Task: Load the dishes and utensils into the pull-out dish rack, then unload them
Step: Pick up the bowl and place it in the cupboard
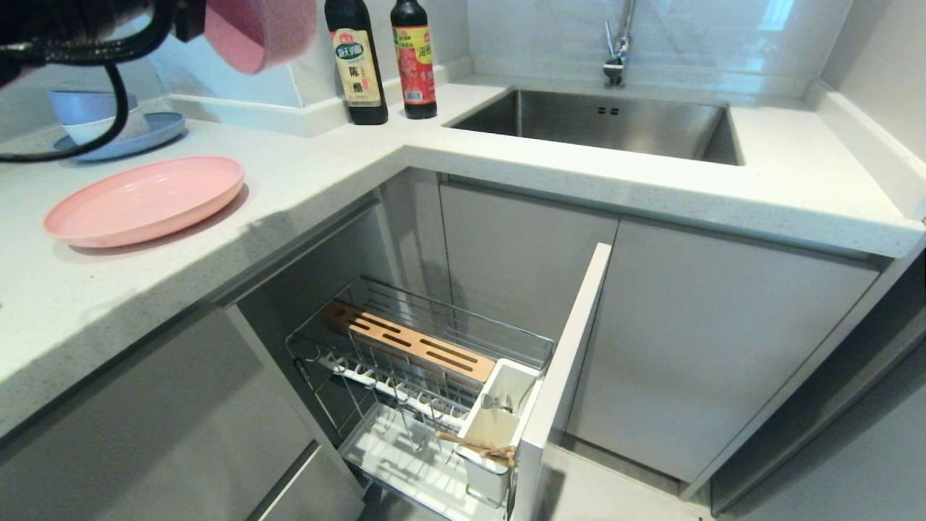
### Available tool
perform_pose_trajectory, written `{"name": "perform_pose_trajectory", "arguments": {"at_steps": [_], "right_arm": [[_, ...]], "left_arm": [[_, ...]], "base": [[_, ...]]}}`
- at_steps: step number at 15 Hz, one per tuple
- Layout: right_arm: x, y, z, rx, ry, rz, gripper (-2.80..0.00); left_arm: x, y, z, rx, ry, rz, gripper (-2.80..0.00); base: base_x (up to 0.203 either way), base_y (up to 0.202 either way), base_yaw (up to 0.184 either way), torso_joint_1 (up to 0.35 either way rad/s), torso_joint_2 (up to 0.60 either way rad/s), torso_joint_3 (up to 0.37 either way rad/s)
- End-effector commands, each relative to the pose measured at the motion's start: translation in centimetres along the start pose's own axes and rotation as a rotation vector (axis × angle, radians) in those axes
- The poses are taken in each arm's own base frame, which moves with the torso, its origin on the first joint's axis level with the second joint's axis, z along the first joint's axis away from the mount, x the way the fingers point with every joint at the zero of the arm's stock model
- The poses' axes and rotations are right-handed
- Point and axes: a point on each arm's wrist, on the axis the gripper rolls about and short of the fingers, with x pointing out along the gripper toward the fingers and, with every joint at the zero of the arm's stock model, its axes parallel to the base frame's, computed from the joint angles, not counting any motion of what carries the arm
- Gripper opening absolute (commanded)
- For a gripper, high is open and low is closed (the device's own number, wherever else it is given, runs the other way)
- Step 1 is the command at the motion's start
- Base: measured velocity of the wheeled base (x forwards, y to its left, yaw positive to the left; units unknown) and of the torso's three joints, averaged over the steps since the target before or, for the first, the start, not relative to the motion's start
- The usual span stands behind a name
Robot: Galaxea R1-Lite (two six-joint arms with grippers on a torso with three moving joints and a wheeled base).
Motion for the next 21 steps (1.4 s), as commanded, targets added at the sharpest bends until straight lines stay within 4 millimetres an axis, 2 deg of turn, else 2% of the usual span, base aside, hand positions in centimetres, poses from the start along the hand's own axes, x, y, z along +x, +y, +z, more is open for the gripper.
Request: {"name": "perform_pose_trajectory", "arguments": {"at_steps": [1, 4, 8, 11, 15, 18, 21], "right_arm": [[0.0, 0.0, 0.0, 0.0, 0.001, 0.0, -2.8], [0.0, 0.0, 0.0, 0.0, 0.001, 0.0, -2.8], [0.0, 0.0, 0.0, 0.0, 0.001, 0.0, -2.8], [0.0, 0.0, 0.0, 0.0, 0.001, 0.002, -2.8], [0.0, 0.0, 0.0, 0.0, 0.001, 0.002, -2.8], [0.0, 0.0, 0.0, 0.0, 0.001, 0.001, -2.8], [0.0, 0.0, 0.0, 0.0, 0.001, 0.0, -2.8]], "left_arm": [[-2.9, 0.0, -0.4, -0.111, 0.034, 0.011, -2.8], [-3.5, 0.8, -5.2, -0.237, 0.098, 0.186, -2.8], [-1.6, 3.0, -12.2, -0.322, 0.145, 0.417, -2.8], [-0.4, 4.6, -16.2, -0.46, 0.165, 0.548, -2.8], [1.0, 6.1, -19.6, -0.619, 0.226, 0.591, -2.8], [3.0, 7.8, -20.7, -0.709, 0.125, 0.545, -2.8], [4.1, 9.4, -23.0, -0.718, 0.1, 0.546, -2.8]], "base": [[0.0, 0.0, 0.0, 0.0, 0.0, 0.0], [0.0, 0.0, 0.0, 0.0, 0.0, 0.0], [0.0, 0.0, 0.0, 0.0, 0.0, 0.0], [0.0, 0.0, 0.0, 0.0, 0.0, 0.0], [0.0, 0.0, 0.0, 0.0, 0.0, 0.0], [0.0, 0.0, 0.0, 0.0, 0.0, 0.0], [0.0, 0.0, 0.0, 0.0, 0.0, 0.0]]}}
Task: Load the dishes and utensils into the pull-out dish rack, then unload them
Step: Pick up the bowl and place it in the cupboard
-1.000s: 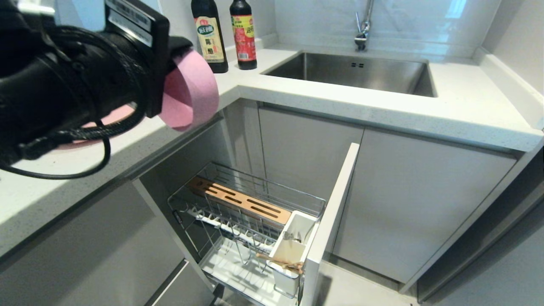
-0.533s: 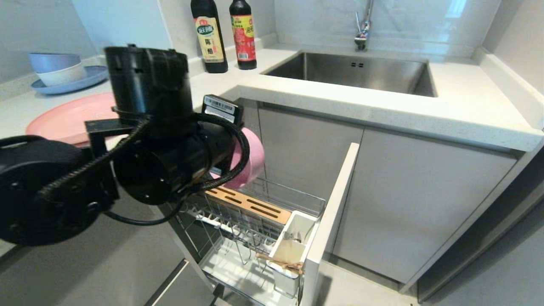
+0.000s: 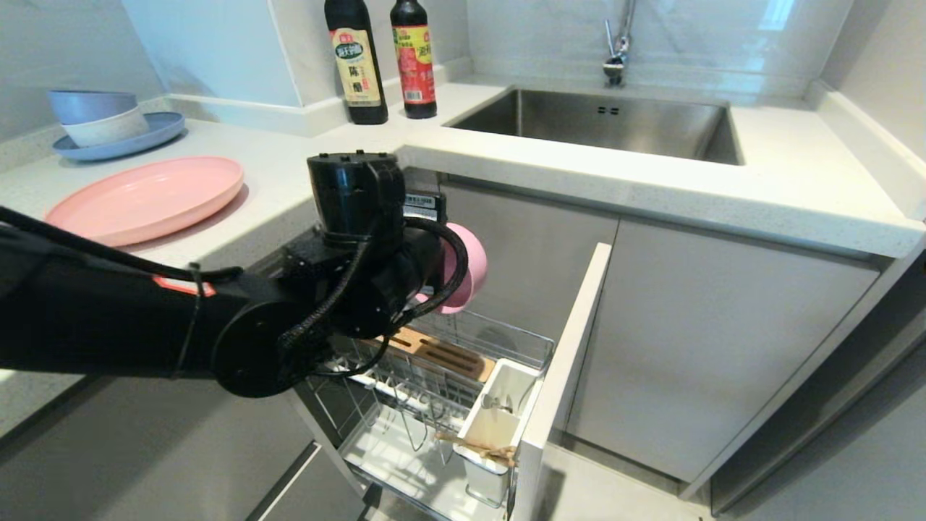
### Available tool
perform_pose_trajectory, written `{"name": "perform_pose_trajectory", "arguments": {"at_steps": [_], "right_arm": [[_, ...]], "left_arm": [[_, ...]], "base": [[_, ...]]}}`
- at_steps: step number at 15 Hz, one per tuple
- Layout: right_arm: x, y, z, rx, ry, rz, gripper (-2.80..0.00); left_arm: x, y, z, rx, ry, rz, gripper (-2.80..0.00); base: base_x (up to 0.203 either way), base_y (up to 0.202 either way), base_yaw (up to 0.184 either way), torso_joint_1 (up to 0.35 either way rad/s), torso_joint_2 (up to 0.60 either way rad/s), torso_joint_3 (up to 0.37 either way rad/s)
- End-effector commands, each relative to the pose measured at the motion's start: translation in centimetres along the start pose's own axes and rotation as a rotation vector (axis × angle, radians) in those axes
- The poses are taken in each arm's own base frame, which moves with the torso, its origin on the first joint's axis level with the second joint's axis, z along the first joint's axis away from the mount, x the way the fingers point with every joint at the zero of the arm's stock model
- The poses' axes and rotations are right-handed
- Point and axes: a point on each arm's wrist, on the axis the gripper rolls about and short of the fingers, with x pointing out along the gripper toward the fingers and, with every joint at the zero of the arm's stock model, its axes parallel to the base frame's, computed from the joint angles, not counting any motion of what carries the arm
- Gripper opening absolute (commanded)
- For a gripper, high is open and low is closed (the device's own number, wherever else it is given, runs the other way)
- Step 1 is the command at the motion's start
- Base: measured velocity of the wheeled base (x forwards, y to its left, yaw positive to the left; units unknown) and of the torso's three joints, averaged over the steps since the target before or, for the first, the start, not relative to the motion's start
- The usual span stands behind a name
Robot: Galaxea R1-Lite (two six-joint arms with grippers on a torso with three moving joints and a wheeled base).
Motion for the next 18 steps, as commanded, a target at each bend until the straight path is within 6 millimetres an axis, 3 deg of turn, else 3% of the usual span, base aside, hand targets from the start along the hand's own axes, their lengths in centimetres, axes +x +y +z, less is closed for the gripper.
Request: {"name": "perform_pose_trajectory", "arguments": {"at_steps": [1, 8, 18], "right_arm": [[0.0, 0.0, 0.0, 0.0, 0.001, 0.0, -2.8], [0.0, 0.0, 0.0, 0.0, 0.001, 0.0, -2.8], [0.0, 0.0, 0.0, 0.0, 0.001, 0.0, -2.8]], "left_arm": [[2.2, 2.9, -1.2, 0.02, -0.005, 0.055, -2.8], [6.9, 7.3, -1.5, 0.017, -0.015, 0.03, -2.8], [10.7, 11.7, -1.5, 0.006, -0.047, 0.012, -2.8]], "base": [[0.0, 0.0, 0.0, 0.0, 0.0, 0.0], [0.0, 0.0, 0.0, 0.0, 0.0, 0.0], [0.0, 0.0, 0.0, 0.0, 0.0, 0.0]]}}
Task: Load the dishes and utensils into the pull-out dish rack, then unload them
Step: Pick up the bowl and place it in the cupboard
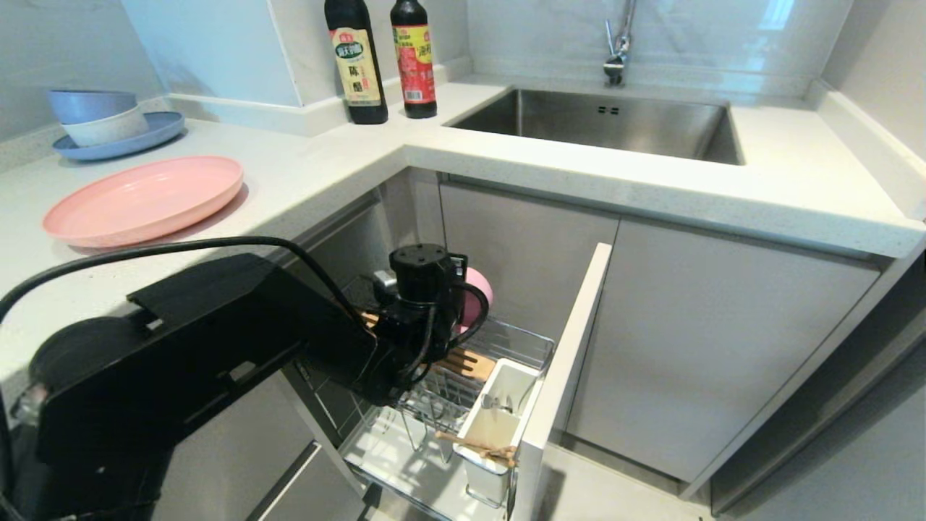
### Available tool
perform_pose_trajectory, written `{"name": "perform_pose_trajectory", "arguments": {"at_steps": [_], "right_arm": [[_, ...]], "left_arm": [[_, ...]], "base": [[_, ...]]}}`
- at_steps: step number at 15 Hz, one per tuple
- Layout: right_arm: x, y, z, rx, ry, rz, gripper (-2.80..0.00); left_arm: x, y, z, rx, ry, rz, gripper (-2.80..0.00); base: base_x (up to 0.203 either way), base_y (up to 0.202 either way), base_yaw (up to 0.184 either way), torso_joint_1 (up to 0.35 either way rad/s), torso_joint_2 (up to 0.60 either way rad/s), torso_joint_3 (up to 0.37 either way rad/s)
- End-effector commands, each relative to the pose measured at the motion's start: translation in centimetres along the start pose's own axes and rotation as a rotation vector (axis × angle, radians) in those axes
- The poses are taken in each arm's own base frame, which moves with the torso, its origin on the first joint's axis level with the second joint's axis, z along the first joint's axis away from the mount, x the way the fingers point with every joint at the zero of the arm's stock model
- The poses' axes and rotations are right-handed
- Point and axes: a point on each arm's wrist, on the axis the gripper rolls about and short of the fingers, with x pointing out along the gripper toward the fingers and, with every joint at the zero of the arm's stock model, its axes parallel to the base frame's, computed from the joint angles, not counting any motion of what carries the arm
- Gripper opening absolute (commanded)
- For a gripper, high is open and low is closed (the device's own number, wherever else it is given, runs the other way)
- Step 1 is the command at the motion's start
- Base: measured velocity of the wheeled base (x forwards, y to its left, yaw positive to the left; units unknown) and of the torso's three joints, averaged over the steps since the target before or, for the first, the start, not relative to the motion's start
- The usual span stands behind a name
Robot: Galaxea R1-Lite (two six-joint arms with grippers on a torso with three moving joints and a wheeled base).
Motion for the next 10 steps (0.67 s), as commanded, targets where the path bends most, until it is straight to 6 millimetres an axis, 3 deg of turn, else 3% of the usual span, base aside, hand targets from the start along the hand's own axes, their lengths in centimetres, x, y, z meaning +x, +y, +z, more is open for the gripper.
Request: {"name": "perform_pose_trajectory", "arguments": {"at_steps": [1, 10], "right_arm": [[0.0, 0.0, 0.0, 0.0, 0.001, 0.0, -2.8], [0.0, 0.0, 0.0, 0.0, 0.001, 0.001, -2.8]], "left_arm": [[0.6, 1.3, -0.4, 0.001, -0.002, 0.019, -2.8], [1.4, 3.3, -1.1, -0.009, -0.003, 0.0, -2.8]], "base": [[0.0, 0.0, 0.0, 0.0, 0.0, 0.0], [0.0, 0.0, 0.0, 0.0, 0.0, 0.0]]}}
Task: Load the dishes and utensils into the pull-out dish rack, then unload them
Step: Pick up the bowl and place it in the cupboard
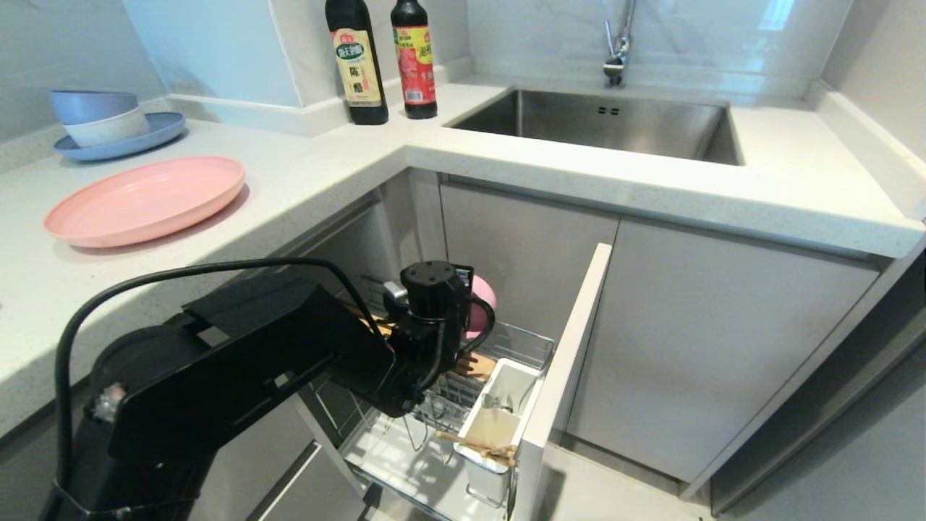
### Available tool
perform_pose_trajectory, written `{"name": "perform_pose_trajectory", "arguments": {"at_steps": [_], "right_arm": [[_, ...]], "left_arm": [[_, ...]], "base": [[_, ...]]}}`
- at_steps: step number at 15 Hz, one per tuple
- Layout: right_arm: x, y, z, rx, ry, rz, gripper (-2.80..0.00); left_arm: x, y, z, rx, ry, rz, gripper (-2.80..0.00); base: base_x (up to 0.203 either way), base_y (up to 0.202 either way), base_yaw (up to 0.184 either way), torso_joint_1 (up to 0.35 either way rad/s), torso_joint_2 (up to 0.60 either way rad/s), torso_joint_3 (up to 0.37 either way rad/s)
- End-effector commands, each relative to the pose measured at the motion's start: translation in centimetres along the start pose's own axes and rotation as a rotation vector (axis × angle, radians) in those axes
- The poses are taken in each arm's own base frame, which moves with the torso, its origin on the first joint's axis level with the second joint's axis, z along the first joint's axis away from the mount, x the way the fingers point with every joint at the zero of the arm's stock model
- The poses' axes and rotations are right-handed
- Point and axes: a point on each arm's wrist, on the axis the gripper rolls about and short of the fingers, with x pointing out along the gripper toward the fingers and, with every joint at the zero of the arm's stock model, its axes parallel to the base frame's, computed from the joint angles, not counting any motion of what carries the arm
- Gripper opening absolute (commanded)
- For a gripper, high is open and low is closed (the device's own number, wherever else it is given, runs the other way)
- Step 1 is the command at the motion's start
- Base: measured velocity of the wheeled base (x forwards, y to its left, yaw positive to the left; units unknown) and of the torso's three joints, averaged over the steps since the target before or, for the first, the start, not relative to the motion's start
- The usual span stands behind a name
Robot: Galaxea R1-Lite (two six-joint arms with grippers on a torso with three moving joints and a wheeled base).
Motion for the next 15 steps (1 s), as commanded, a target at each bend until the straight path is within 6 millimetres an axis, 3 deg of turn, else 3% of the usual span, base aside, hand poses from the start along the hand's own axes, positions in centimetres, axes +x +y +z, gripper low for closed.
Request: {"name": "perform_pose_trajectory", "arguments": {"at_steps": [1, 15], "right_arm": [[0.0, 0.0, 0.0, 0.0, 0.0, 0.001, -2.8], [0.01, 0.0, -0.04, 0.0, 0.001, 0.0, -2.8]], "left_arm": [[0.15, 0.85, -0.26, 0.001, 0.002, 0.017, -2.8], [0.33, 1.14, -0.4, 0.017, 0.066, 0.007, -2.8]], "base": [[0.0, 0.0, 0.0, 0.0, 0.0, 0.0], [0.0, 0.0, 0.0, 0.0, 0.0, 0.0]]}}
